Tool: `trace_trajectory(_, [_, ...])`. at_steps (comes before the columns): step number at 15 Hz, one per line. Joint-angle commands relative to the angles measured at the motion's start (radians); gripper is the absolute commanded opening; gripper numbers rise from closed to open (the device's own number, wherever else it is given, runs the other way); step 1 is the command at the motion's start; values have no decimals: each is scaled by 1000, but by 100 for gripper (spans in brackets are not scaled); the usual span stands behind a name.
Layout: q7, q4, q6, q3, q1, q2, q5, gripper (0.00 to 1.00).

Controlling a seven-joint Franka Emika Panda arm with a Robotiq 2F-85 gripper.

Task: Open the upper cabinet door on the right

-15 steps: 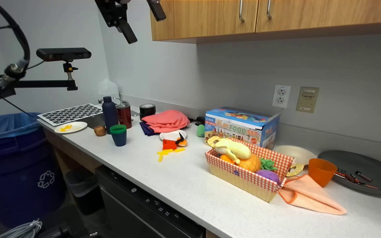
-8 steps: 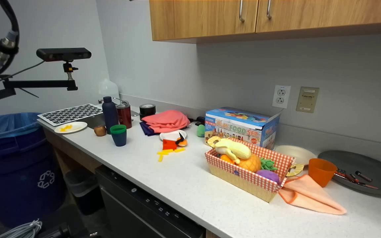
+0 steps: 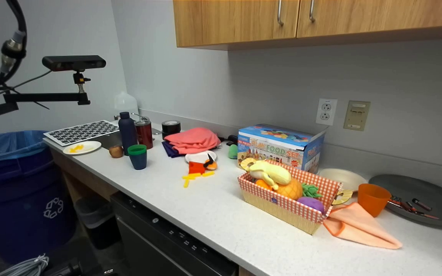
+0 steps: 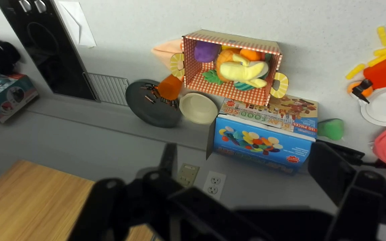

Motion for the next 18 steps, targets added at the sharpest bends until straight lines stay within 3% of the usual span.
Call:
trace_trajectory(1, [20, 14, 16, -6, 3, 18, 2, 100])
trace_trajectory(5, [45, 67, 182, -33, -16, 119, -3, 100])
trace_trajectory(10, [30, 223, 319, -57, -70, 307, -42, 100])
trace_trajectory(12, [47, 278, 342, -53, -95, 371, -69, 100])
trace_trajectory(13, [36, 192, 330, -59, -73, 295, -38, 100])
trace_trajectory(18, [37, 259, 341, -62, -84, 368, -51, 100])
